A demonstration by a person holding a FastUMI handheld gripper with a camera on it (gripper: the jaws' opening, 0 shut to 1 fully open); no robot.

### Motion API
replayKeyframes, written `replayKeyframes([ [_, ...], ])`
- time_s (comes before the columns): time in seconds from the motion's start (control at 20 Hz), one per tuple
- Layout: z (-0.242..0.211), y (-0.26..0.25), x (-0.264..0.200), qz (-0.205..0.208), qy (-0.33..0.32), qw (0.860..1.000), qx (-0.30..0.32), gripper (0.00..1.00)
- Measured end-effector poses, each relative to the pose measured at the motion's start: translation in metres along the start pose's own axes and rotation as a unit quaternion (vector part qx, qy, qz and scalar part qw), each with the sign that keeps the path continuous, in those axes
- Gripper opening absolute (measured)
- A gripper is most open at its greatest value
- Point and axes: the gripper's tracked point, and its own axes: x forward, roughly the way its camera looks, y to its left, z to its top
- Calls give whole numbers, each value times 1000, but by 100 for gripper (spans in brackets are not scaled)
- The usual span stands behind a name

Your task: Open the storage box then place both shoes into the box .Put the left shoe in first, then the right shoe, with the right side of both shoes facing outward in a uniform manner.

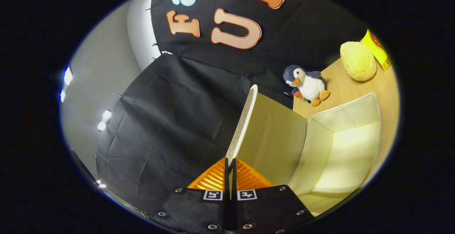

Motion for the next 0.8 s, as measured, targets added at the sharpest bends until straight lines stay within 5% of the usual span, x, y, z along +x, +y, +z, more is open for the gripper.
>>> replayKeyframes([
  [0.4, -20, -34, 32, -90, 20, 994, -52, 11],
  [0.55, -16, -52, 18, -130, 15, 988, -77, 67],
  [0.65, -8, -63, 5, -153, 5, 984, -87, 93],
  [0.8, 8, -80, -22, -188, -24, 977, -101, 97],
])
